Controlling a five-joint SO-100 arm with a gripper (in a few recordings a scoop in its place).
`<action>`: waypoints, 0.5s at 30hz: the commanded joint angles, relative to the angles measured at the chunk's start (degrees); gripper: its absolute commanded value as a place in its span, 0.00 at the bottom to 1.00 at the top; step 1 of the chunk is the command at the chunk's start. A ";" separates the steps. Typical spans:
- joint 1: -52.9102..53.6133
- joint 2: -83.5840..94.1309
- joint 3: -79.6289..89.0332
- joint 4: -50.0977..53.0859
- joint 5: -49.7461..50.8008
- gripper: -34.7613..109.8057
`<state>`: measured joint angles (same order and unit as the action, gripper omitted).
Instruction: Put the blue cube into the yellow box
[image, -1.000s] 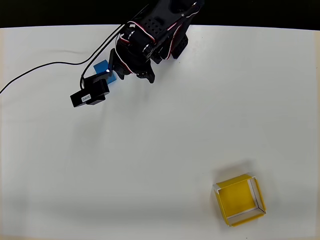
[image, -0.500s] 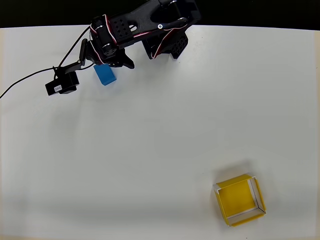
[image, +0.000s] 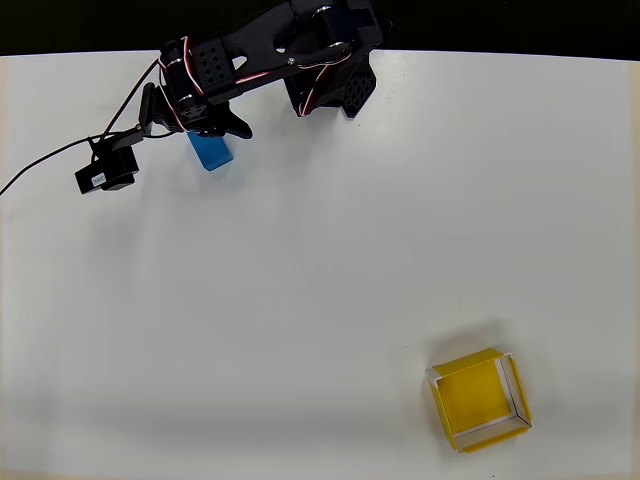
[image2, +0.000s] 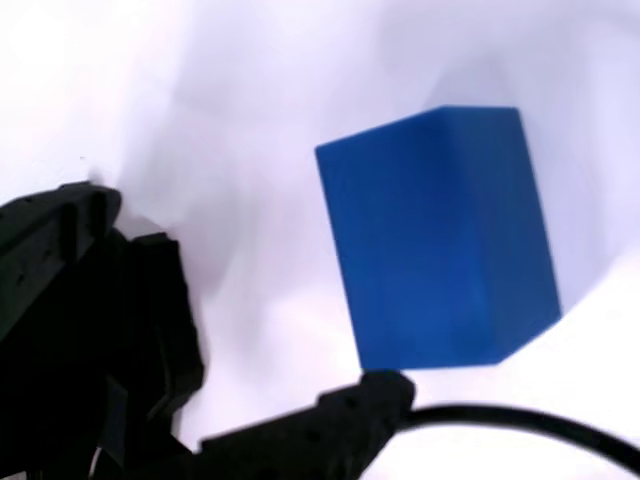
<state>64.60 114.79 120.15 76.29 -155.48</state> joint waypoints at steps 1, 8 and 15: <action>1.49 0.35 -5.10 -2.37 -3.25 0.61; 1.23 -3.60 -5.10 -5.36 -6.33 0.62; -0.26 -7.82 -3.52 -10.55 -6.86 0.62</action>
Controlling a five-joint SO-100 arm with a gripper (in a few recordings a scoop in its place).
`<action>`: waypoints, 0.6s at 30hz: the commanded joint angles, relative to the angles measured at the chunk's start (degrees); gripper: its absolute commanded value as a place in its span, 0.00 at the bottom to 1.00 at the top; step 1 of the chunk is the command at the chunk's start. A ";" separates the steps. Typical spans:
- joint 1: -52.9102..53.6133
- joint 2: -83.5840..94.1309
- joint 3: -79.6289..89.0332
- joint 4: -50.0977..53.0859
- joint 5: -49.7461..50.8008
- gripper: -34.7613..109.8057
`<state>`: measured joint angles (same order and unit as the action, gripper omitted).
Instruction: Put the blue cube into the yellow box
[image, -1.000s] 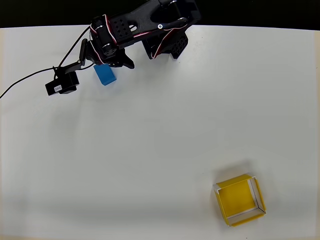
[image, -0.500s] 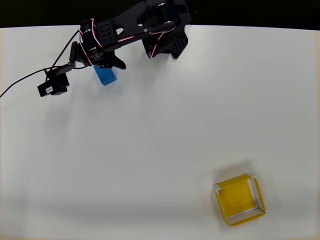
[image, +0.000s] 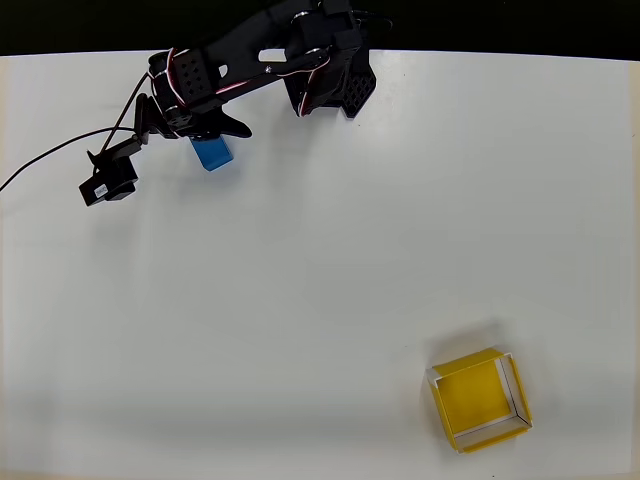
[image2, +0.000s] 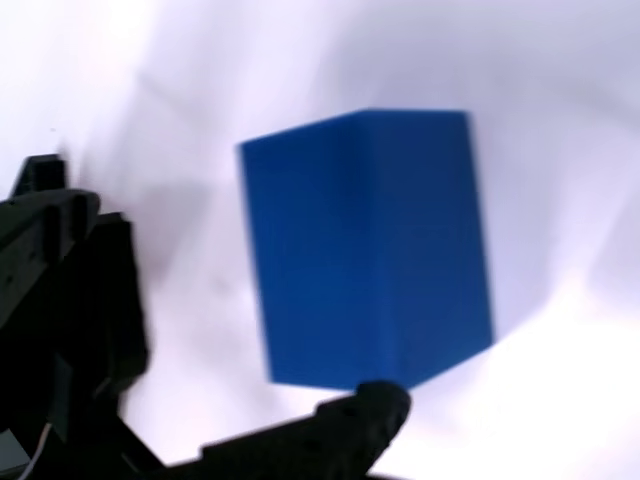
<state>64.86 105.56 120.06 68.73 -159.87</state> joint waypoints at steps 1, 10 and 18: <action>-0.70 0.97 -3.16 -3.78 -2.29 0.62; -1.49 -2.29 -1.49 -8.70 -1.23 0.62; -1.67 -3.08 0.79 -11.78 -0.88 0.62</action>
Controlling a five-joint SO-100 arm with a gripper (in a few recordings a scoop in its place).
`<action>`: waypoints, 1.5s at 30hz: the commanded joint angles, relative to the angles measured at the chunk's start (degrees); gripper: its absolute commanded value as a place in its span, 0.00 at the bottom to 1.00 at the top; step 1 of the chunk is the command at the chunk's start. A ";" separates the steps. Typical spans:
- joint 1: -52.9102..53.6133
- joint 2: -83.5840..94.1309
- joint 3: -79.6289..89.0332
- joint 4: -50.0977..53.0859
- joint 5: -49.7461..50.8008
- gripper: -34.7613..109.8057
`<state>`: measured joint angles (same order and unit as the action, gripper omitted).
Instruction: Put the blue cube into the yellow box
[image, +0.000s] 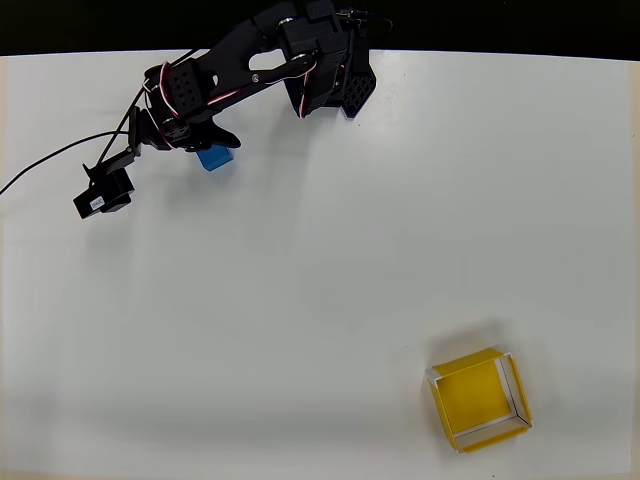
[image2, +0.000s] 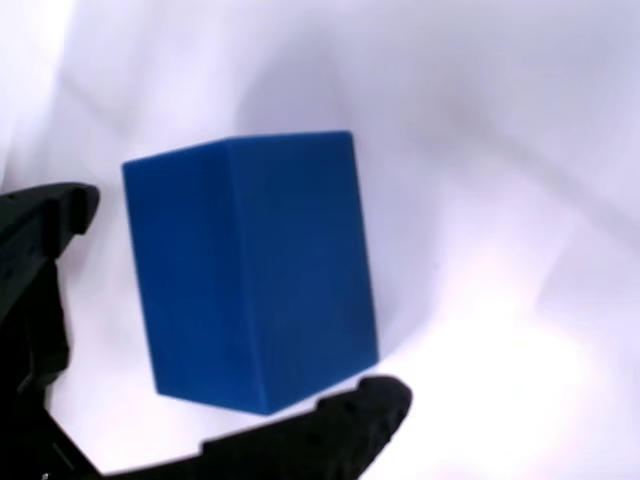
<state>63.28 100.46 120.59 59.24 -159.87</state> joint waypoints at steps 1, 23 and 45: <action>-0.09 1.93 0.70 -2.64 -0.79 0.62; -1.14 1.05 6.42 -6.42 2.72 0.50; -4.66 6.50 12.30 -12.57 3.69 0.37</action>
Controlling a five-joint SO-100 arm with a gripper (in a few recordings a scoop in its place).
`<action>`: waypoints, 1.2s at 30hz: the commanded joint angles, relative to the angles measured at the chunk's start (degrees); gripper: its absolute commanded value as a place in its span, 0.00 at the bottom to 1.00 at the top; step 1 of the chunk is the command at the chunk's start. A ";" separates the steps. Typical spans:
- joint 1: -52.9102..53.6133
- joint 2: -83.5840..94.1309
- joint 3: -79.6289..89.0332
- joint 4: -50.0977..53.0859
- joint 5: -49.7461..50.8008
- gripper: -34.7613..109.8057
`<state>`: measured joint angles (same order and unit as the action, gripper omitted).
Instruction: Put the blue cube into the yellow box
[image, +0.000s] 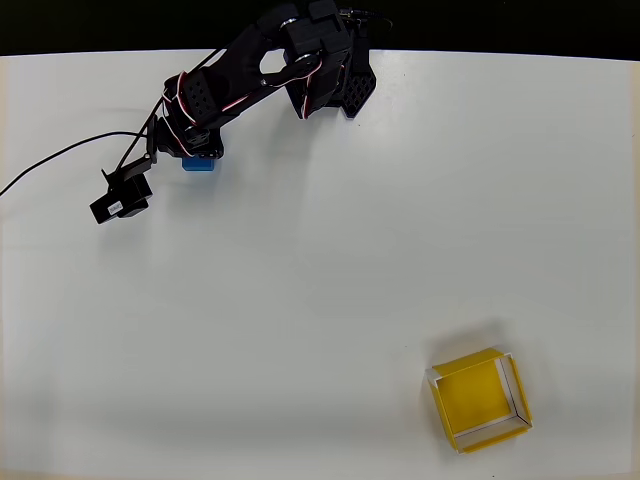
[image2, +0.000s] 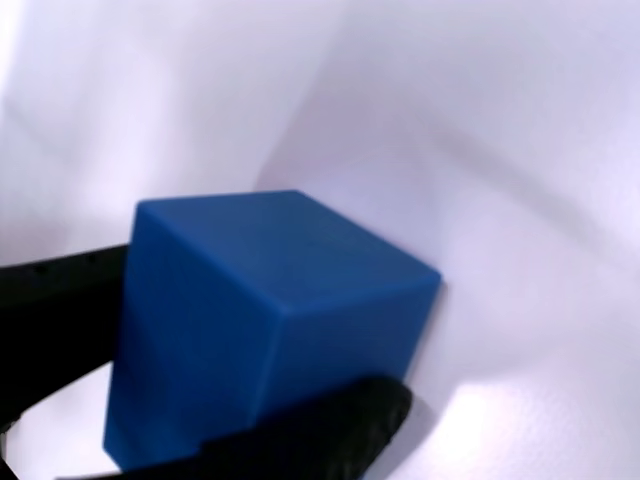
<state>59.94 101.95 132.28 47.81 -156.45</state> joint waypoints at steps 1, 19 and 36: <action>-2.02 5.80 0.62 -1.05 0.79 0.37; -35.07 15.82 -10.90 -17.05 27.86 0.38; -59.94 -7.03 -35.86 -44.91 39.55 0.38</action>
<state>3.43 94.04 110.30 5.54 -118.39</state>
